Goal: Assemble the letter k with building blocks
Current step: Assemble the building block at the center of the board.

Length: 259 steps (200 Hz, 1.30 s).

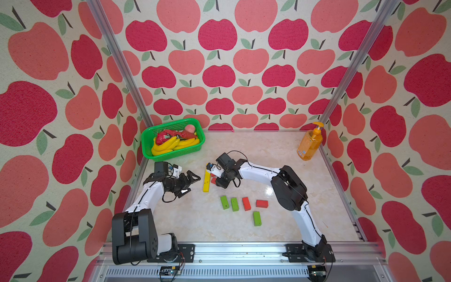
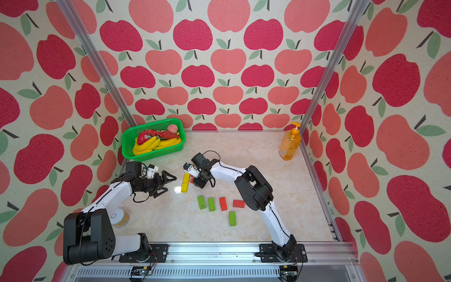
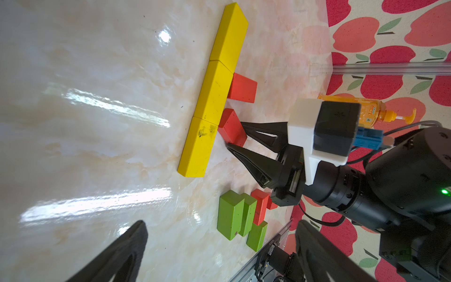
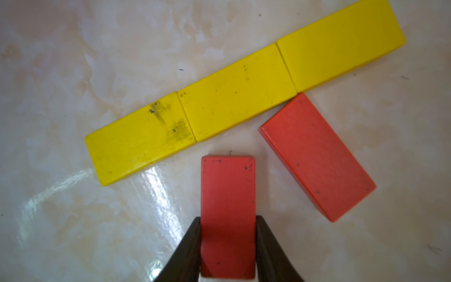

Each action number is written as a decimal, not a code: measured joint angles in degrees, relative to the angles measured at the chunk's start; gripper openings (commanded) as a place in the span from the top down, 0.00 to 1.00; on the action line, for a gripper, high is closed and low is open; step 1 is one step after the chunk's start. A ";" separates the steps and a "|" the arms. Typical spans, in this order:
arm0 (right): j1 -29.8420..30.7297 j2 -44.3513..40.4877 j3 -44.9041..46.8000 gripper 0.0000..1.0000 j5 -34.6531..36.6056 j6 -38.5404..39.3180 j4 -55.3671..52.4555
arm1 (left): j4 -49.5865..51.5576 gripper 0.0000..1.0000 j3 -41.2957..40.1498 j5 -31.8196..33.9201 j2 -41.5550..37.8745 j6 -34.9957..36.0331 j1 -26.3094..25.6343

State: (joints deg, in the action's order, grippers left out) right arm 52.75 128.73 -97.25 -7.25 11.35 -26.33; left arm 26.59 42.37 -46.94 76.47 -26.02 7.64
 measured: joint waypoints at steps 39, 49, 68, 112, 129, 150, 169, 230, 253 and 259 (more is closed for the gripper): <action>0.02 0.20 -0.26 0.60 -0.42 0.00 0.02 | 0.00 0.02 -0.02 0.00 0.11 0.00 0.00; 0.07 0.31 -0.37 0.60 -0.42 0.00 0.07 | 0.00 0.02 -0.02 0.00 0.11 0.02 0.00; 0.11 0.31 -0.37 0.60 -0.42 0.00 0.07 | 0.20 0.02 -0.02 0.00 0.09 0.02 0.00; 0.22 0.31 -0.37 0.26 -0.61 0.63 0.24 | 0.20 0.02 0.00 0.00 0.15 0.04 0.00; 0.37 0.31 -0.37 0.01 -0.57 0.79 0.76 | 0.20 0.02 0.00 0.00 0.33 0.04 0.00; 0.48 0.31 -0.28 0.01 -0.44 0.94 1.20 | 0.35 0.02 0.00 0.00 0.35 0.02 0.00; 0.48 0.24 0.09 0.01 -0.33 1.03 1.73 | 0.44 0.02 0.00 0.02 0.35 0.02 0.00; 0.48 -0.70 2.36 0.06 0.42 1.03 4.09 | 0.66 0.02 0.00 0.11 0.17 0.04 0.00; 0.48 -0.70 2.47 0.16 1.07 1.07 4.33 | 0.63 0.02 0.00 0.22 -0.09 0.02 0.00; 0.48 -0.70 2.54 0.16 1.31 1.05 4.46 | 0.66 0.02 0.00 0.24 -0.09 0.02 0.00</action>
State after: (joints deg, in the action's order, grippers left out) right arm 53.23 128.03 -94.72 -5.93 12.40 -21.87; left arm 27.24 42.37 -46.70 76.38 -26.00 7.64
